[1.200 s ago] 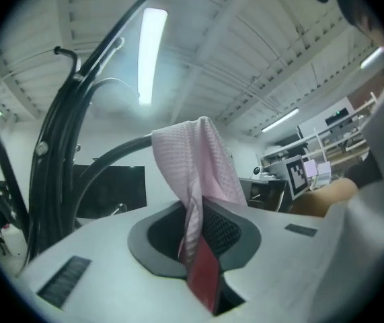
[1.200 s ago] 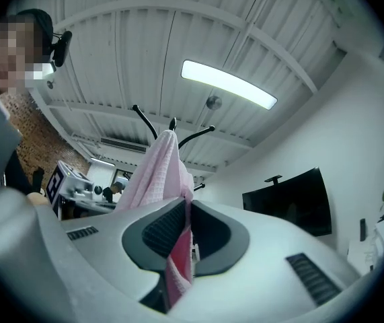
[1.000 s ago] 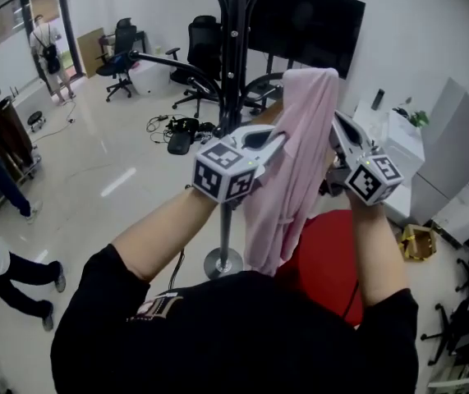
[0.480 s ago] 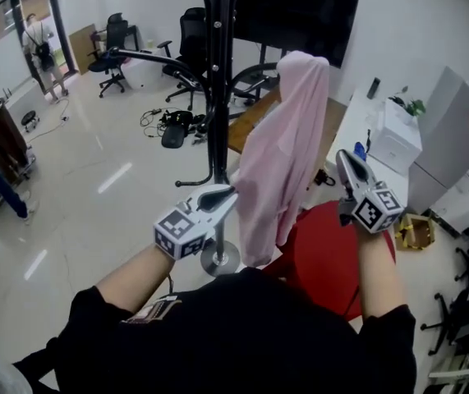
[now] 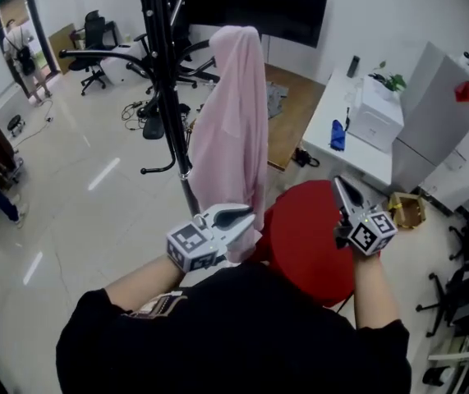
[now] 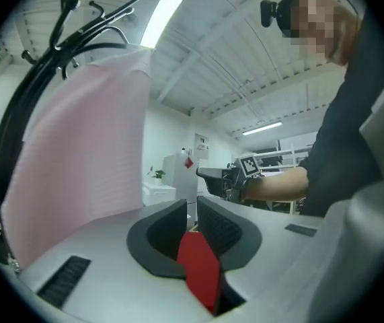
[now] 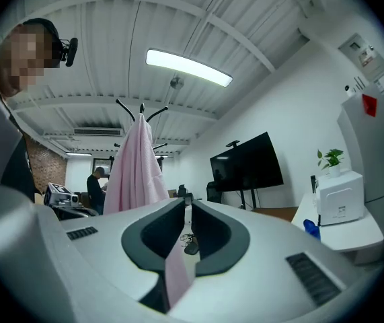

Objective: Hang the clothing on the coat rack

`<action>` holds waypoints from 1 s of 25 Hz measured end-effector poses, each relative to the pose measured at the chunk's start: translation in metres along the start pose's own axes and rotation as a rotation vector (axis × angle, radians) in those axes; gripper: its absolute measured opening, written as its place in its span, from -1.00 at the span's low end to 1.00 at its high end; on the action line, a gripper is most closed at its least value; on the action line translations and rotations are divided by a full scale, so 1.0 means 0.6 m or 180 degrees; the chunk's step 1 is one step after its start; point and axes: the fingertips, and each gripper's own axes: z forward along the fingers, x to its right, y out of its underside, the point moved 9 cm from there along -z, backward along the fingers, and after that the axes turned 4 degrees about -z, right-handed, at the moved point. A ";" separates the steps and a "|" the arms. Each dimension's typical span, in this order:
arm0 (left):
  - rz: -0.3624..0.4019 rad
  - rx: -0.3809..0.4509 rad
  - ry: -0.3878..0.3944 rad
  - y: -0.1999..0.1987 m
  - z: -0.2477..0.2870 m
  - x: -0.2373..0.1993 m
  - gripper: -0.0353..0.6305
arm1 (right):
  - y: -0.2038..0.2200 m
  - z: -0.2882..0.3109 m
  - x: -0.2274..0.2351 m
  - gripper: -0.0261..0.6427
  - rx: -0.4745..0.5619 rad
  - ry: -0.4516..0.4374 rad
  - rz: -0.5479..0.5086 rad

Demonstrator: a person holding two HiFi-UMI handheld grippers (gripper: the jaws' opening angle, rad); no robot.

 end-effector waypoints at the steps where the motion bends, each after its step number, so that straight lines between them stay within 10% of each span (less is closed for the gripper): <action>1: 0.0000 -0.0007 0.0045 0.005 0.018 0.016 -0.80 | 0.010 -0.028 0.006 -0.80 -0.0010 0.0008 0.0005; 9: -0.0006 -0.0129 0.0225 0.065 0.161 0.106 -0.80 | 0.093 -0.238 0.050 -0.80 -0.0333 0.0350 0.0160; 25: -0.0825 -0.0379 0.0463 0.201 0.362 0.131 -0.91 | 0.215 -0.434 0.088 -0.95 -0.0746 0.0881 0.0300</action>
